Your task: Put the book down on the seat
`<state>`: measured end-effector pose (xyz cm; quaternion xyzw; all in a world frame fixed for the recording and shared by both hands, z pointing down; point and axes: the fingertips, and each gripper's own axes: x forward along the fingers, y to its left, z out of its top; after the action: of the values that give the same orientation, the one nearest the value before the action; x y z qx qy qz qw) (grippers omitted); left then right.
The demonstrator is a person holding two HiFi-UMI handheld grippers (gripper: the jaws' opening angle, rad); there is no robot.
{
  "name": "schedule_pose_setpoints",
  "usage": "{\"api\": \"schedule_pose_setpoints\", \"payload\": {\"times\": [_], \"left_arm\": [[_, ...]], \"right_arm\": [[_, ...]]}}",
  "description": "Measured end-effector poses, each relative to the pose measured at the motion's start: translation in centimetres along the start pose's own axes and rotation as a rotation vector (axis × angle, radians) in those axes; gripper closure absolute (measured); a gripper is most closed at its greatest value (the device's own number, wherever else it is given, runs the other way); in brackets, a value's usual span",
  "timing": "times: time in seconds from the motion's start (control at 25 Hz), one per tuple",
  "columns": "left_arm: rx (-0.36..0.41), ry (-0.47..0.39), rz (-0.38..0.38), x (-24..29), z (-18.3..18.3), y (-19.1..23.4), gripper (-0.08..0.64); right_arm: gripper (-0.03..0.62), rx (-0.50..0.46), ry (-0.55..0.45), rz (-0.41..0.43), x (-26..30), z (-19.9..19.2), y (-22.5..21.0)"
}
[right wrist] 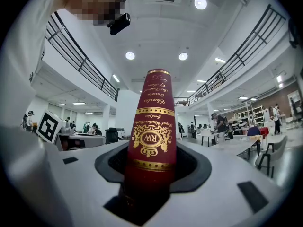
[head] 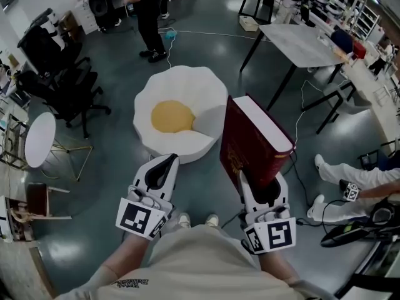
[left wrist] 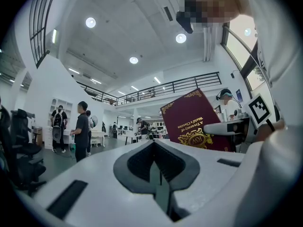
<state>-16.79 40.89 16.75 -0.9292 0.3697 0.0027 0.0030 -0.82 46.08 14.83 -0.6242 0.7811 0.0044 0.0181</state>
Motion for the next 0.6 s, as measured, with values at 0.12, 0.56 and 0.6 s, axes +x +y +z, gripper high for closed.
{"api": "schedule_pose_setpoints", "payload": {"times": [0.12, 0.56, 0.6], "left_arm": [[0.001, 0.005, -0.004, 0.1, 0.1, -0.4, 0.555], [0.010, 0.016, -0.014, 1.4, -0.1, -2.6, 0.555], [0.012, 0.017, -0.016, 1.6, -0.1, -3.0, 0.555]], "right_arm": [[0.379, 0.002, 0.005, 0.005, -0.2, 0.1, -0.1], [0.377, 0.014, 0.007, 0.010, -0.9, -0.5, -2.3], [0.377, 0.015, 0.005, 0.008, -1.2, -0.5, -2.6]]}}
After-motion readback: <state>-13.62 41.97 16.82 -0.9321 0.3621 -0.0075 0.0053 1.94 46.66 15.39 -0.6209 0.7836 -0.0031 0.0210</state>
